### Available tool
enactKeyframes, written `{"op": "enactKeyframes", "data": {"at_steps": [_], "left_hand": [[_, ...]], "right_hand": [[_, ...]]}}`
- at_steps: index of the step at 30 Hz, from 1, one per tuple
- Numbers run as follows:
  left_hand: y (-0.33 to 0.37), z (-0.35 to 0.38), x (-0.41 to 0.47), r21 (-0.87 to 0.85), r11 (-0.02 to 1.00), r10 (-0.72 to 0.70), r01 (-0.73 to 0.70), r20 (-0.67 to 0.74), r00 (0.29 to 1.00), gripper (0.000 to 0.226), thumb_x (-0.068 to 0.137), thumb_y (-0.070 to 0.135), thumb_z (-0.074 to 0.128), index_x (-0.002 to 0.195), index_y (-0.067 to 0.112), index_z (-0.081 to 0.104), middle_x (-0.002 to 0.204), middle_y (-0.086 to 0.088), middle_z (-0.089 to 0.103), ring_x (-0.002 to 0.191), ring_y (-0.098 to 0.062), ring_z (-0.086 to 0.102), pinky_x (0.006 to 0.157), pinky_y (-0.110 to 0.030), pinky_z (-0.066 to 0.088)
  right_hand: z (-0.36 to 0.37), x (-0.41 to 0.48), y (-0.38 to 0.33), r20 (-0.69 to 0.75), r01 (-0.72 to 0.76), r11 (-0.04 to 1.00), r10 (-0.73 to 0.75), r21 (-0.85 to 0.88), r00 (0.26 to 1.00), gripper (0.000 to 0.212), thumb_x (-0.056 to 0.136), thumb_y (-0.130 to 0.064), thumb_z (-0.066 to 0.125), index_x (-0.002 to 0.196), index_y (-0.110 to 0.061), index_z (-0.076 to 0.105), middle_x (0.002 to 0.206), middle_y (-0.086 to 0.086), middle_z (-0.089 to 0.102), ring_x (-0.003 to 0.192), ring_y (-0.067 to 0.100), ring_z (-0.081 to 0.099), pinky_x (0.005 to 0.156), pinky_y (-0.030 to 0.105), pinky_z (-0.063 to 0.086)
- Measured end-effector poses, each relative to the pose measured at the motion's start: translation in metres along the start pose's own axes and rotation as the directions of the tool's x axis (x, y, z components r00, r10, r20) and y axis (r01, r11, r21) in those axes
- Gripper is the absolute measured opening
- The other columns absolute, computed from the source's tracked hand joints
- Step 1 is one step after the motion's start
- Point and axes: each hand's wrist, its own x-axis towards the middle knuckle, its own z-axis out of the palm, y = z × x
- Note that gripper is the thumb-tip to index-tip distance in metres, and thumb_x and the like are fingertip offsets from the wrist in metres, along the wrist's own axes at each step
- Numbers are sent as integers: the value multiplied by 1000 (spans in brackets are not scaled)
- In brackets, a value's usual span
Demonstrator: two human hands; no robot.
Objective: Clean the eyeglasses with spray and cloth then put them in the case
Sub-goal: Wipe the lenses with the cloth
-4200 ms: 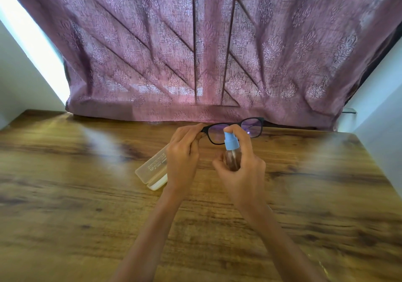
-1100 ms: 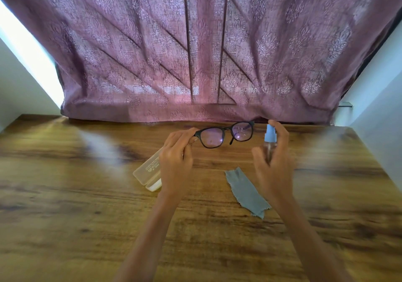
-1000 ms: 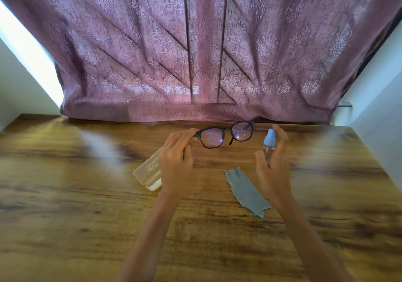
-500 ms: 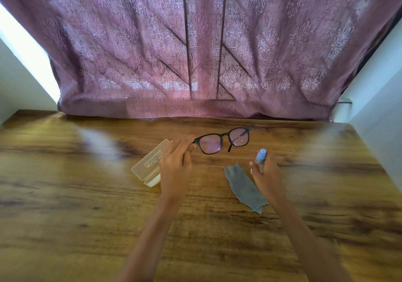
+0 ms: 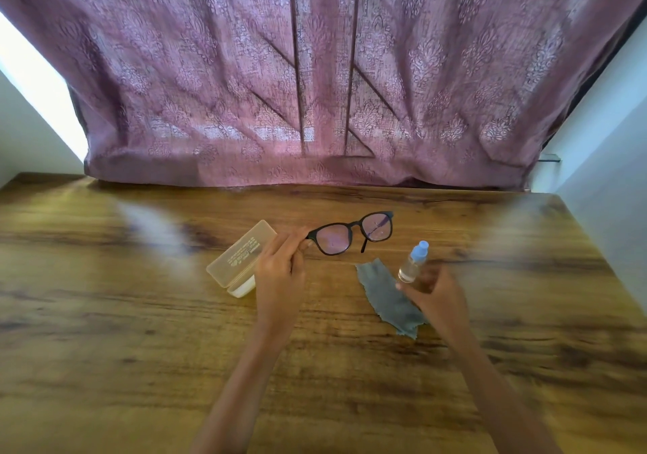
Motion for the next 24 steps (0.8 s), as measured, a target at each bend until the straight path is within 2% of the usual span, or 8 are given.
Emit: {"op": "enactKeyframes", "data": {"at_steps": [2,4,9,13,17,20,22,24], "left_hand": [[0,-1,-1,6,1000,-8,8,7,1000,32,86,-11,58,107,10,69,96,12,59,90,18,51,78,-2,38],[-1,-1,-1,2,1000,-16,16,15,1000,32,87,-10,56,108,10,69,96,12,60,89,14,53,77,-6,42],[-2,-2,-4,12,999,-32,32,33,999,34,86,-11,57,110,10,69,96,10,59,84,-7,60,75,-25,51],[-4,-3,-7,39,999,-29,28,38,999,30,86,-10,58,109,7,70,94,6,62,85,-1,55,76,-15,47],[-3,-4,-10,25,996,-87,86,51,995,25,90,-1,56,107,9,70,95,6,63,86,-5,57,77,-14,45],[-2,-4,-12,48,996,-76,73,53,996,23,90,-1,57,107,7,70,95,2,65,87,2,52,78,-6,41],[-1,-4,-14,69,996,-63,60,47,997,22,89,-2,59,106,5,69,95,-1,66,88,6,50,79,-4,39],[-1,-3,-15,87,995,-47,43,43,998,22,87,-3,60,106,3,69,94,-6,68,88,6,48,78,-7,39]], "right_hand": [[-3,-9,7,68,-17,994,25,-104,997,42,66,-44,85,83,-15,61,75,-5,62,69,12,58,55,21,41],[-4,-16,12,160,10,984,19,-179,987,37,67,-40,85,70,-15,59,63,-4,57,58,11,52,53,22,40],[-7,-28,-11,318,202,956,-129,-211,939,24,78,-28,78,72,-15,60,75,-7,57,72,10,53,62,17,40],[-9,-44,-47,179,388,919,-394,68,902,19,79,-18,75,77,-11,58,107,-8,59,102,7,57,88,25,48],[-5,-57,-77,21,367,856,-401,363,916,17,87,-15,68,78,-25,58,84,-15,67,74,0,64,64,13,51],[2,-61,-90,-105,513,789,-510,337,854,17,89,-14,69,88,-30,63,80,-16,66,73,-2,63,62,9,47],[9,-62,-94,-178,613,762,-587,207,790,23,85,-5,70,103,-21,69,95,-13,67,86,5,65,72,17,53],[15,-62,-96,-217,688,725,-670,9,710,32,80,5,72,108,-10,72,101,-2,66,91,9,62,80,14,49]]}}
